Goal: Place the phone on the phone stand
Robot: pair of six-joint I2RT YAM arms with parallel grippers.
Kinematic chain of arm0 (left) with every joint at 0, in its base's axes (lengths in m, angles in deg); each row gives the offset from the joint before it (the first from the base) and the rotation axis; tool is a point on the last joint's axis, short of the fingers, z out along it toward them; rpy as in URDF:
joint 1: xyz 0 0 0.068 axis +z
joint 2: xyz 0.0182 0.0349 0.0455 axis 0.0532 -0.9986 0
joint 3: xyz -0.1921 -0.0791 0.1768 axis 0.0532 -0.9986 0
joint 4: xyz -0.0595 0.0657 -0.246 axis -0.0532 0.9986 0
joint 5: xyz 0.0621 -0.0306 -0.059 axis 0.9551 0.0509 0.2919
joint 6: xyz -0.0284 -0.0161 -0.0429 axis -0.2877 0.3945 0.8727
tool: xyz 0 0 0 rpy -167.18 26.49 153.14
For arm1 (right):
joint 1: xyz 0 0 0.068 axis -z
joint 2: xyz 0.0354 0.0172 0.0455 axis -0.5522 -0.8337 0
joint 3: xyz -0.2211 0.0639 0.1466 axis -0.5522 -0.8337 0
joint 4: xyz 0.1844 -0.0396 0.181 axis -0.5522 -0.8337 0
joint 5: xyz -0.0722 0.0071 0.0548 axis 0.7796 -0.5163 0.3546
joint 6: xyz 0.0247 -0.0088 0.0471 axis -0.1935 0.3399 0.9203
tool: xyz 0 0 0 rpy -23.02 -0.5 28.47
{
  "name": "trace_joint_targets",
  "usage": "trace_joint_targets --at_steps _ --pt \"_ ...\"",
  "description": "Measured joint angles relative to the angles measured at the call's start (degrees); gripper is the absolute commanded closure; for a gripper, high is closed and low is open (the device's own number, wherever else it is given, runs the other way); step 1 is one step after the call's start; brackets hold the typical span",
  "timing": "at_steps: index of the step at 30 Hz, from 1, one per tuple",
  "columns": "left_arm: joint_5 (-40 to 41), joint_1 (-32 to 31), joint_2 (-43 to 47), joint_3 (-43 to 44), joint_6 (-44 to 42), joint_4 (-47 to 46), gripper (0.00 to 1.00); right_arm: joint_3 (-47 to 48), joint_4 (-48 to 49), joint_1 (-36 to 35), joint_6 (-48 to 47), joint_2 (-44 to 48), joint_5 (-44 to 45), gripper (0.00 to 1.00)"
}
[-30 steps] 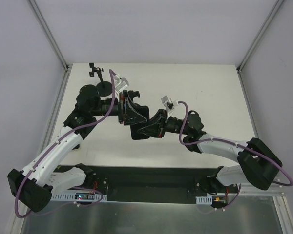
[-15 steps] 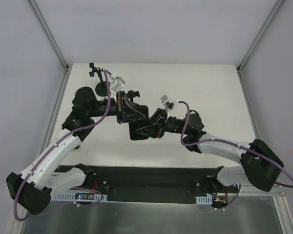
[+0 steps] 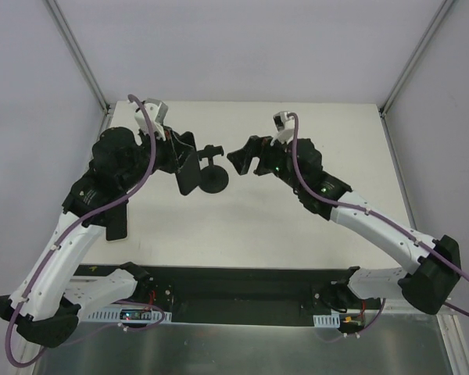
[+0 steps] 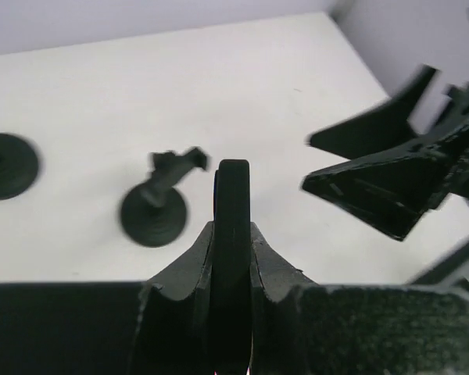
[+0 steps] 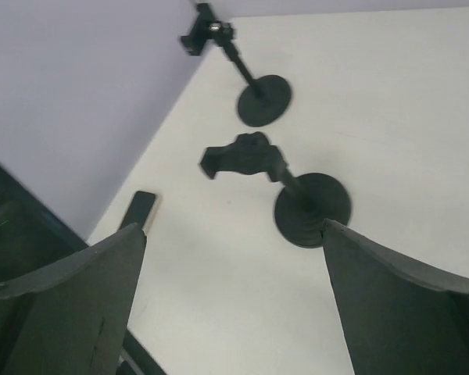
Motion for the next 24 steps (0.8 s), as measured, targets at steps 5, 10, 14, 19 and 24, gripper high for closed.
trace_joint_targets --at_steps 5,10,14,19,24 --pt "17.4 0.0 1.7 0.9 -2.8 3.3 1.0 10.3 -12.3 0.4 -1.9 -7.4 6.3 0.07" --pt "19.8 2.3 5.7 -3.1 -5.2 2.6 1.0 17.8 -18.3 0.4 -5.6 -15.6 5.7 0.33" --pt "15.5 5.5 7.5 -6.8 -7.3 0.3 1.0 25.2 -21.9 0.9 -8.7 -22.1 0.2 0.34" --pt "5.0 12.8 7.6 -12.3 -5.4 -2.7 1.0 28.9 -24.8 0.9 -12.8 -25.9 -3.5 0.34" --pt "-4.7 22.2 5.1 -13.4 -1.3 -5.0 1.0 34.1 -28.4 0.9 -15.9 -30.8 -4.9 0.4"
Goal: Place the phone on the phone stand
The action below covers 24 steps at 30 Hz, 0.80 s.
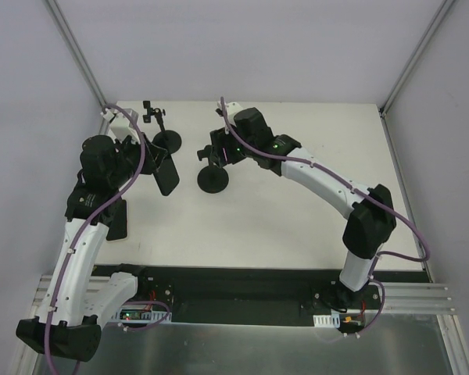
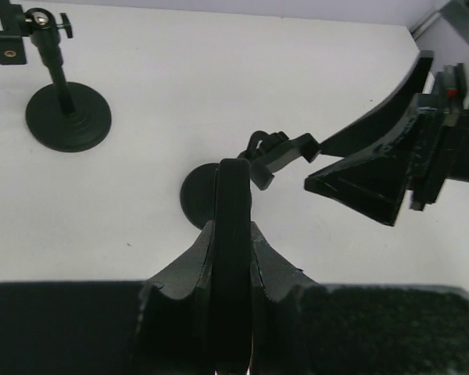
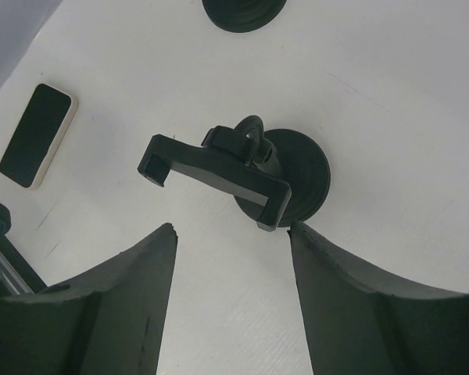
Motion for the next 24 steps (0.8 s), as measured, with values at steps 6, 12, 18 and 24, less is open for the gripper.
trace_joint_targets --at_steps 6,12,18,24 --pt "-5.7 0.2 -0.2 -0.4 0.8 -2.3 1.0 2.4 -1.8 0.0 -2.2 -2.4 -1.0 0.56" --pt "-7.3 0.3 -0.2 -0.7 0.4 -4.0 1.0 3.8 -2.9 0.6 -3.5 -3.0 -1.5 0.57" --pt "-9.4 0.2 -0.2 -1.9 -0.1 -5.6 1.0 6.3 -3.7 0.9 -4.1 -5.4 -2.8 0.6" --pt "-11.4 0.3 -0.4 -2.9 -0.3 -7.2 1.0 7.9 -4.2 1.0 -5.1 -7.6 -3.5 0.79"
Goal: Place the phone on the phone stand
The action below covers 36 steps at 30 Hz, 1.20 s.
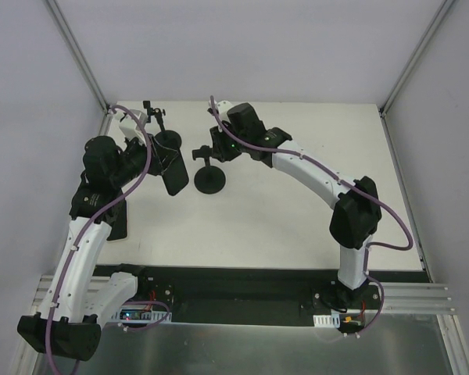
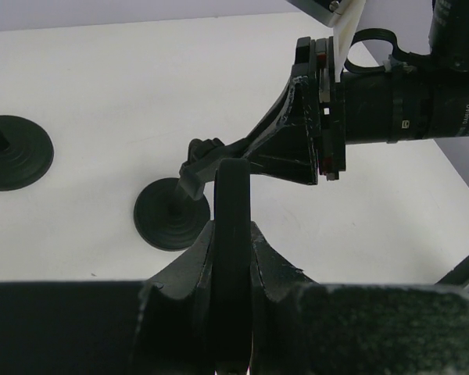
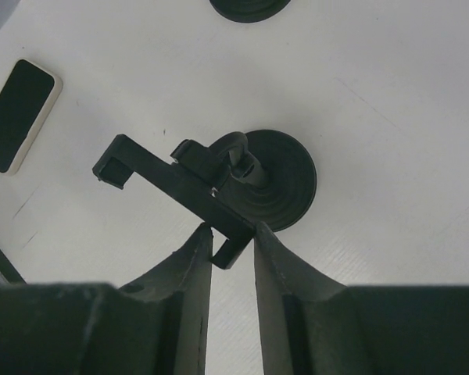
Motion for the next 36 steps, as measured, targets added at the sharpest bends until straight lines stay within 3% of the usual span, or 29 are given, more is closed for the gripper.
trace_joint_targets --at_steps 4,12,19,28,32,36 --pt "-1.3 0.1 -0.9 -0.2 -0.1 -0.6 1.0 2.8 -1.3 0.0 -0.9 -1.9 0.0 0.99" --pt "-9.6 0.1 -2.3 -1.2 0.3 -4.2 1.0 1.4 -0.6 0.2 -1.6 -1.4 -0.4 0.99" --pt "-22.9 -0.5 -4.5 -4.8 3.5 -16.0 1.0 -7.5 0.6 0.5 -4.8 5.7 -2.2 0.99" --pt "-29.1 -18.1 -8.1 -4.3 -2.6 -19.5 1.0 -12.8 -1.7 4.8 -9.1 10.6 -12.7 0.99" --pt "-31.1 -20.8 -9.1 -1.9 -7.1 -19.5 1.0 -15.2 -1.4 6.5 -10.2 11.9 -16.5 0.99" --pt "-38.0 -23.2 -13.7 1.5 -11.4 -21.5 1.0 -16.2 -1.8 7.2 -11.7 12.7 -20.3 0.99"
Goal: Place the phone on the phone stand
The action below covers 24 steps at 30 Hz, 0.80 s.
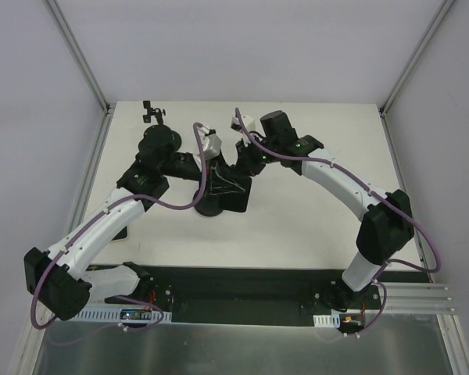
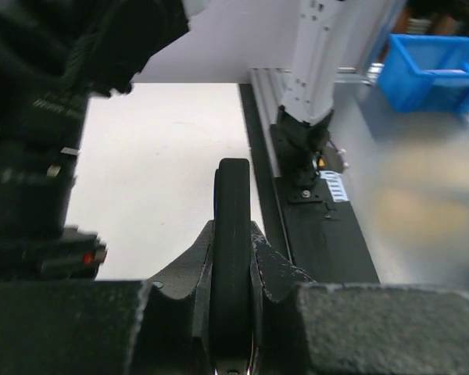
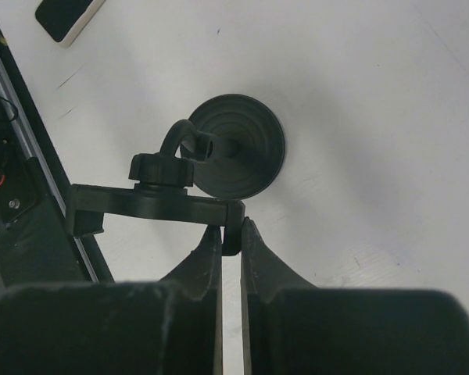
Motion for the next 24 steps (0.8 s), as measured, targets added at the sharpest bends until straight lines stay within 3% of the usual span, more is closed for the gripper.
trace_joint_targets --at_steps 15,24 --pt "-12.5 -1.9 -23.2 14.8 -5.8 1.9 1.0 -0.3 -1.0 0.9 -1.2 0.1 -4.6 0.99" --pt "-14.2 -0.2 -26.7 17.3 -9.5 5.1 1.0 -0.5 -0.8 1.8 -1.2 0.1 -5.5 1.0"
